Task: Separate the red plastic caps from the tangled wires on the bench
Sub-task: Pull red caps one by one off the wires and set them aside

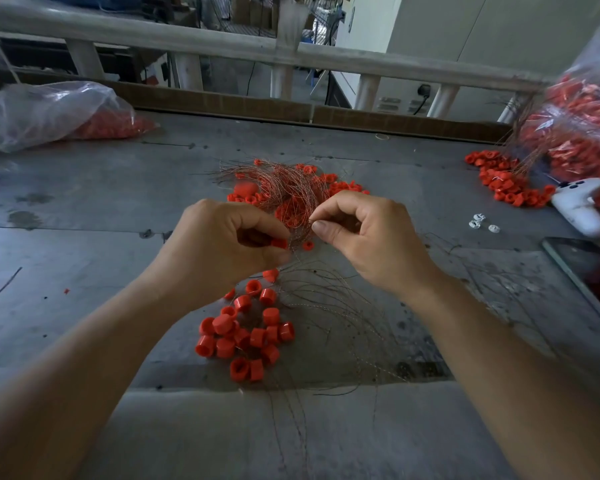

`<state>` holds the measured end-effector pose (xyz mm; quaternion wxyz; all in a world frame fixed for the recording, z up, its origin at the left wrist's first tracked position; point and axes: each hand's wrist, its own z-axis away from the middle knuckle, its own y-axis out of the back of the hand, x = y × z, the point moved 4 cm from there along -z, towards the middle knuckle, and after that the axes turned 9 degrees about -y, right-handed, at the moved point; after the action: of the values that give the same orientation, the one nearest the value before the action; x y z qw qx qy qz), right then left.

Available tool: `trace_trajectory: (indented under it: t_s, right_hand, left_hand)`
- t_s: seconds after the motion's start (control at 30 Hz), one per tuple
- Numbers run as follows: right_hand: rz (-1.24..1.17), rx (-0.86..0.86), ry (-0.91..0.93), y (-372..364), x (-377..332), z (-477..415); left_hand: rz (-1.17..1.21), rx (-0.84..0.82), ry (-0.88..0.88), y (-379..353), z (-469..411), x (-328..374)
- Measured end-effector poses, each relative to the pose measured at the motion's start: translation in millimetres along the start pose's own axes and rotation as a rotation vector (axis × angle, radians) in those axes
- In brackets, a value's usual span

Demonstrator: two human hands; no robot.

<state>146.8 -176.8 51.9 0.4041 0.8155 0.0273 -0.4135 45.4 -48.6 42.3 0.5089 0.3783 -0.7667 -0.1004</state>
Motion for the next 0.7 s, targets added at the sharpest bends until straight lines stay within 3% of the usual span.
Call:
trace_trajectory:
  t_s: [0.23, 0.43, 0.7]
  right_hand:
    - [0.014, 0.037, 0.047, 0, -5, 2]
    - [-0.123, 0.148, 0.079, 22, -7, 0]
    - [-0.21, 0.025, 0.072, 15, -15, 4]
  left_hand:
    - [-0.02, -0.025, -0.022, -4, 1, 2]
    - [0.264, 0.086, 0.027, 1, 0, 3]
    - [0.392, 0.097, 0.038, 3, 0, 6]
